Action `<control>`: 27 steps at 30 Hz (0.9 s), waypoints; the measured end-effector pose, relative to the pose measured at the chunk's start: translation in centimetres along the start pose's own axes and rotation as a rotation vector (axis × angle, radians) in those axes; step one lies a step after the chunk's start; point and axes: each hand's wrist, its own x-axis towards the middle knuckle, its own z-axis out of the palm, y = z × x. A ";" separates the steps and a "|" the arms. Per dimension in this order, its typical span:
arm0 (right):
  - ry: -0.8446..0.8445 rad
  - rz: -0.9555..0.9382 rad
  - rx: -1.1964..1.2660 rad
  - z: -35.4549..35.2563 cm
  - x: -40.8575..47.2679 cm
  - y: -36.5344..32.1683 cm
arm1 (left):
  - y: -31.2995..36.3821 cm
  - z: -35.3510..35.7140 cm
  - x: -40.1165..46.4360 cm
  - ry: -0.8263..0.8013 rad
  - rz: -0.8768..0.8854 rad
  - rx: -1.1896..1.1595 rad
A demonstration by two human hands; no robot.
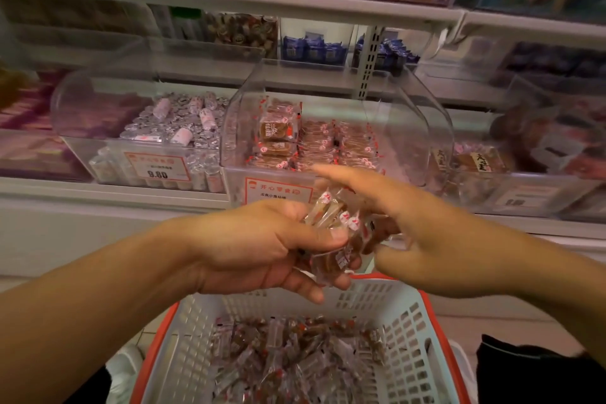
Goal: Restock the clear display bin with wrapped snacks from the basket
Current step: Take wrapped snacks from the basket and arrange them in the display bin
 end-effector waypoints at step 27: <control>0.223 0.088 -0.086 -4.4 16.1 0.1 | 6.3 -6.7 -3.2 1.215 0.736 0.114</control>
